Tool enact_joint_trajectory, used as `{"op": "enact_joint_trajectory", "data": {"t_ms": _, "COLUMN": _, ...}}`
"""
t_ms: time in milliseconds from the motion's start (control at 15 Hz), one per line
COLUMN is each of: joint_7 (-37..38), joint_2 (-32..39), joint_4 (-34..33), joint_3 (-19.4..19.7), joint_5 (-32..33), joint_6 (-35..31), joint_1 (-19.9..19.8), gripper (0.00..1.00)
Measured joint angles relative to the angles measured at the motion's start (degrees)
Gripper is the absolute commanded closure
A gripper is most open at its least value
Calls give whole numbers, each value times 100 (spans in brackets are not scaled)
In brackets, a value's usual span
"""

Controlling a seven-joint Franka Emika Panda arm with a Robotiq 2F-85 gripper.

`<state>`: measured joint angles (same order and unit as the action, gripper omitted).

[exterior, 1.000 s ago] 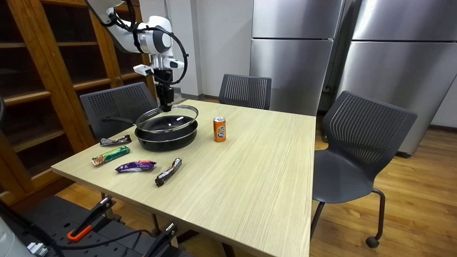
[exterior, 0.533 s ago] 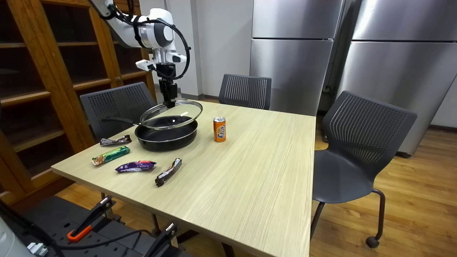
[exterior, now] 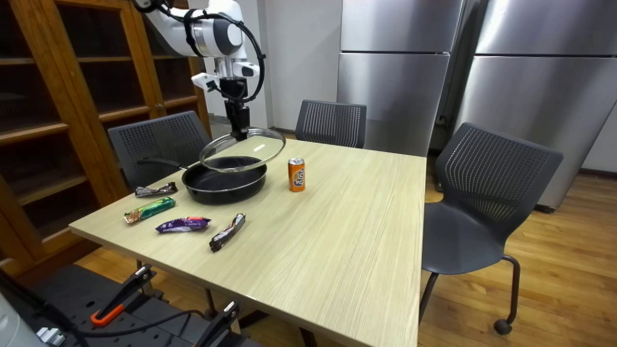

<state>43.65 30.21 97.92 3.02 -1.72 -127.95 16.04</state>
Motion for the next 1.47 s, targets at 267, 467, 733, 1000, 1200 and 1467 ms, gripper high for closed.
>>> {"op": "enact_joint_trajectory", "data": {"t_ms": 267, "joint_7": -14, "joint_2": -401, "joint_4": 547, "joint_3": 31, "joint_5": 0, "joint_6": -310, "joint_1": -190, "gripper": 61}}
{"op": "enact_joint_trajectory", "data": {"t_ms": 467, "joint_7": -53, "joint_2": -687, "joint_4": 964, "joint_3": 67, "joint_5": 0, "joint_6": -553, "joint_1": -358, "gripper": 61}}
{"op": "enact_joint_trajectory", "data": {"t_ms": 733, "joint_7": -211, "joint_2": -1037, "joint_4": 1497, "joint_3": 97, "joint_5": 0, "joint_6": -870, "joint_1": -631, "gripper": 61}}
{"op": "enact_joint_trajectory", "data": {"t_ms": 1000, "joint_7": -422, "joint_2": -1333, "joint_4": 1955, "joint_3": 158, "joint_5": -1, "joint_6": -1125, "joint_1": -899, "gripper": 61}}
{"op": "enact_joint_trajectory", "data": {"t_ms": 1200, "joint_7": -584, "joint_2": -1512, "joint_4": 2253, "joint_3": 216, "joint_5": -14, "joint_6": -1244, "joint_1": -1097, "gripper": 61}}
{"op": "enact_joint_trajectory", "data": {"t_ms": 1467, "joint_7": -727, "joint_2": -1675, "joint_4": 2606, "joint_3": 319, "joint_5": -54, "joint_6": -1349, "joint_1": -1361, "gripper": 61}}
